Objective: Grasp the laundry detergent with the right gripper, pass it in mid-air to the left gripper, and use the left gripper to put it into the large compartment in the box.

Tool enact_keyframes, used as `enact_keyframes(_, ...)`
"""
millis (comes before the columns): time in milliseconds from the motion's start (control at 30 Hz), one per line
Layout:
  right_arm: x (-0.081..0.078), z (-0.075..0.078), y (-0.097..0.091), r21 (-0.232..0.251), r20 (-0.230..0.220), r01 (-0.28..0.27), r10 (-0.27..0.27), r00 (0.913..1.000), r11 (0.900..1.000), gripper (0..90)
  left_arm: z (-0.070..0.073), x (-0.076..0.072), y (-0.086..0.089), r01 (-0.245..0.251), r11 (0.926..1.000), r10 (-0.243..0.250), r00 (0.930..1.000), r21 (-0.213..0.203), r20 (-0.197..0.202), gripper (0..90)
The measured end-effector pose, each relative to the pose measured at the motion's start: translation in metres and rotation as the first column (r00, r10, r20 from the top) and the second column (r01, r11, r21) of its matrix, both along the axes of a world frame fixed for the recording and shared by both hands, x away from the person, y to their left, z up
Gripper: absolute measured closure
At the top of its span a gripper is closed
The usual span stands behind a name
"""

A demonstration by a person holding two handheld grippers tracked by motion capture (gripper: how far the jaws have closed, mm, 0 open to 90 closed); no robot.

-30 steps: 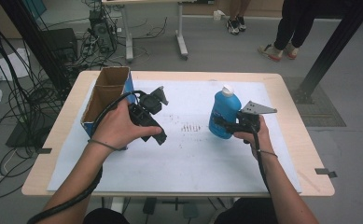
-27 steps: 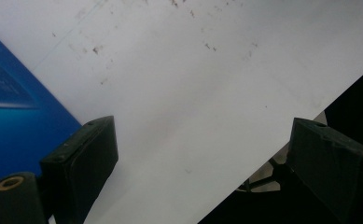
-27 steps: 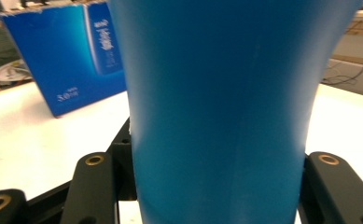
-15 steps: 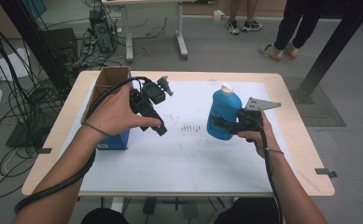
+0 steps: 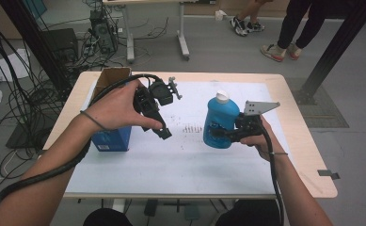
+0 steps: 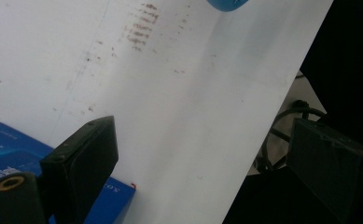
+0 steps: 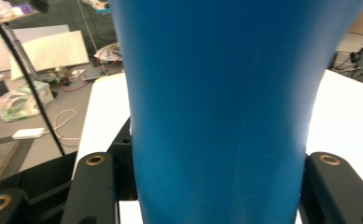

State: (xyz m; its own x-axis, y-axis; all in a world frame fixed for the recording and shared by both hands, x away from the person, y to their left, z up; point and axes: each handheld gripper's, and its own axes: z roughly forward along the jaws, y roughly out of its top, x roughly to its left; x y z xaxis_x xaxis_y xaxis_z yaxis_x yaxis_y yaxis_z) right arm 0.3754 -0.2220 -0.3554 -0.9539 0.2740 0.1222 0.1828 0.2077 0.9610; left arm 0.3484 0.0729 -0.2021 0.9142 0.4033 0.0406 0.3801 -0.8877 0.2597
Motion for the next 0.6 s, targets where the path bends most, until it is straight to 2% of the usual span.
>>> enact_keyframes(200, -0.002, 0.002, 0.002, 0.009, -0.005, -0.044, 0.044, 0.999, 0.999, 43.7, 0.006, -0.001, 0.001, 0.026, 0.9993, -0.026, 0.9997, -0.027, -0.002, 9.3)
enact_keyframes(400, -0.005, 0.006, 0.004, 0.003, -0.003, -0.087, 0.087, 0.9962, 0.9962, 43.7, 0.01, -0.002, -0.002, 0.048, 0.9986, -0.048, 0.9988, -0.024, -0.005, 9.2)
enact_keyframes(600, -0.008, 0.01, 0.01, 0.008, -0.001, -0.143, 0.143, 0.9898, 0.9897, 43.7, 0.017, -0.004, -0.005, 0.067, 0.9974, -0.067, 0.9977, -0.025, -0.006, 9.2)
